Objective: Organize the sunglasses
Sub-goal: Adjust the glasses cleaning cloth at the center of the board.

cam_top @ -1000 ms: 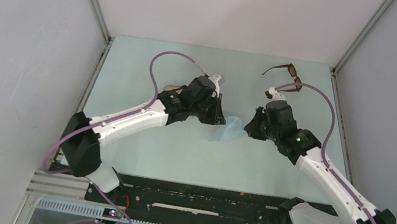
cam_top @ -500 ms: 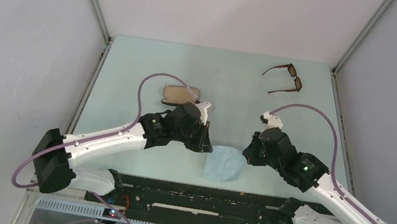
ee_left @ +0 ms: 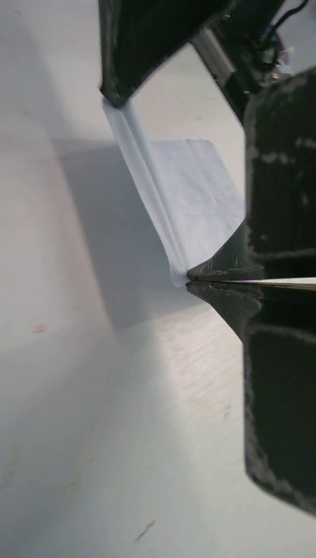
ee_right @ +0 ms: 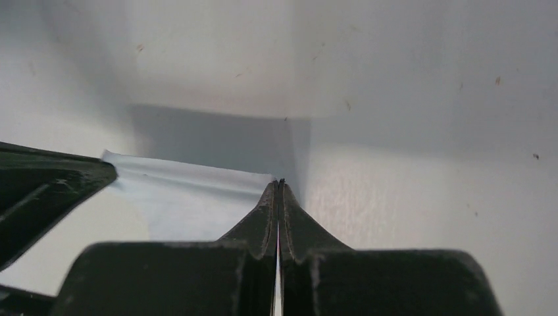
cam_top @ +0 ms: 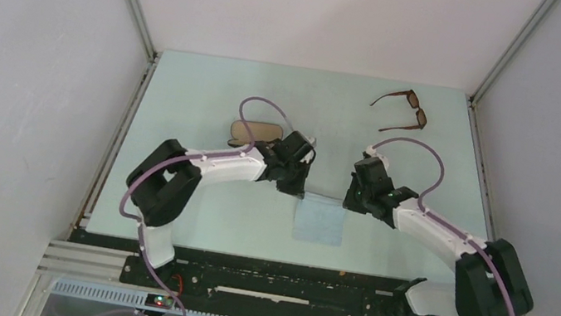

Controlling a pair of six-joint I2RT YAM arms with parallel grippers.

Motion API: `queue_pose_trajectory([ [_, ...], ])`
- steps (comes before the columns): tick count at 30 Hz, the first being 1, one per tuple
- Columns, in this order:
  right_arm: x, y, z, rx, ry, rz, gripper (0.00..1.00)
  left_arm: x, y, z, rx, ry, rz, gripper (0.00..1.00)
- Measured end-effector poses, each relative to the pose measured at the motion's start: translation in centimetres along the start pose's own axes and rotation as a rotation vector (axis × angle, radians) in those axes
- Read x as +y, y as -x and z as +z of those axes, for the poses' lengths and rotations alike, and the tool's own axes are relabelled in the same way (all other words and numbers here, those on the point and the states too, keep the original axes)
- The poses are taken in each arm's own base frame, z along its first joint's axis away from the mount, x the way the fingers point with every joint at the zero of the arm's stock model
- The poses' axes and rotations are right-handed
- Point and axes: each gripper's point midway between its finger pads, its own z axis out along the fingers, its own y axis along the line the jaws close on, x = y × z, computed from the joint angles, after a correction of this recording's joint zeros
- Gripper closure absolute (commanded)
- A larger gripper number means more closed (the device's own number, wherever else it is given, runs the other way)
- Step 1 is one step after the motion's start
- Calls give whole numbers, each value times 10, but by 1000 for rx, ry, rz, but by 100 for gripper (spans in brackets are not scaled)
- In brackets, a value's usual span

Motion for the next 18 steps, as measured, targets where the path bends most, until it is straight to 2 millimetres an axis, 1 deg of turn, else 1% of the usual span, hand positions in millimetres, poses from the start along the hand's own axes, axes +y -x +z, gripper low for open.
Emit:
queue_pose_trajectory([
  [3,-9,3,19,15,-20,29,100,2,24,8,-32,19,3,100],
  [5,-12,6,29,21,-32,39,100,-3,42,11,-57,28,18,100],
  [8,-14,14,40,17,-42,38,100,-6,59,15,-83,36,35,100],
  [11,-13,20,47,5,-41,34,100,-3,64,25,-77,60,52,100],
  [14,-12,25,53,1,-44,37,100,7,64,38,-52,106,64,100],
  [15,-13,26,55,0,-47,38,99,12,64,43,-46,121,66,98],
  [16,-14,28,57,-1,-52,41,96,17,62,46,-36,135,64,95],
  [17,-15,29,58,-2,-55,45,91,22,60,47,-26,151,60,90],
  [18,-17,30,59,-2,-58,50,88,26,59,48,-20,165,54,86],
])
